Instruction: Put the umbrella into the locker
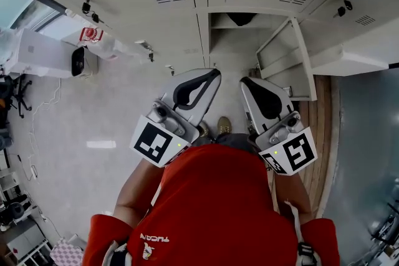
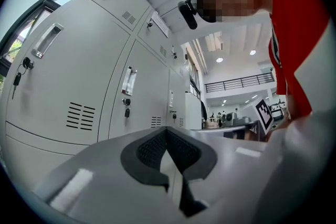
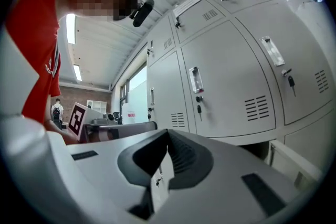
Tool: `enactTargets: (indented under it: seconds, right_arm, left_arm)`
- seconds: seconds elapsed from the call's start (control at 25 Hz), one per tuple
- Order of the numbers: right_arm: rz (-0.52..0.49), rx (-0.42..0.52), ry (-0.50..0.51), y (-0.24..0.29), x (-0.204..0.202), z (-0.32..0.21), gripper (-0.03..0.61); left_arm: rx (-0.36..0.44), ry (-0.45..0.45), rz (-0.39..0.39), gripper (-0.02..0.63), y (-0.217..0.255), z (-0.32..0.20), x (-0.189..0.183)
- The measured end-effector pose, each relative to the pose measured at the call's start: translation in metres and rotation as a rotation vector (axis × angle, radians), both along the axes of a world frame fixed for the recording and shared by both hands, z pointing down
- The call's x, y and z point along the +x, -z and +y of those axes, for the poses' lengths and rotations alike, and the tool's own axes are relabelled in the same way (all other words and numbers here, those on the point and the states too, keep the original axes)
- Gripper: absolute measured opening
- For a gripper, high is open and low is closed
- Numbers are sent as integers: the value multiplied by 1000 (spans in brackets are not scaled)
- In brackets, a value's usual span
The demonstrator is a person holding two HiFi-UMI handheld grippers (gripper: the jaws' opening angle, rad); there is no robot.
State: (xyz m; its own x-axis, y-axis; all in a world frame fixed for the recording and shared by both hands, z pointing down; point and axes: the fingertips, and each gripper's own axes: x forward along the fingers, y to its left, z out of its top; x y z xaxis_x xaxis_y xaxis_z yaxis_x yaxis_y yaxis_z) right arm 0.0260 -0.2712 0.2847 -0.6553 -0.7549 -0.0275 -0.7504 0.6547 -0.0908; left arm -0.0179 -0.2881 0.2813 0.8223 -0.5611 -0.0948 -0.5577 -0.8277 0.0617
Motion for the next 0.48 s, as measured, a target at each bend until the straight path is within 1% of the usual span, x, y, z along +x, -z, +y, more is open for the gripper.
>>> enactTargets:
  seconds: [0.12,0.24,0.48]
  right_arm:
    - [-21,13,21,6,-3,8,3]
    - [-34,18,35,8,-5,15,2]
    - [-21,21,45,5,-8,24,2]
  left_arm:
    - [-37,-27,-32,5,-4,10,3]
    - [-29,-41,-33,5,-1,16,3]
    - [-28,-41,-36,5,0,23,0]
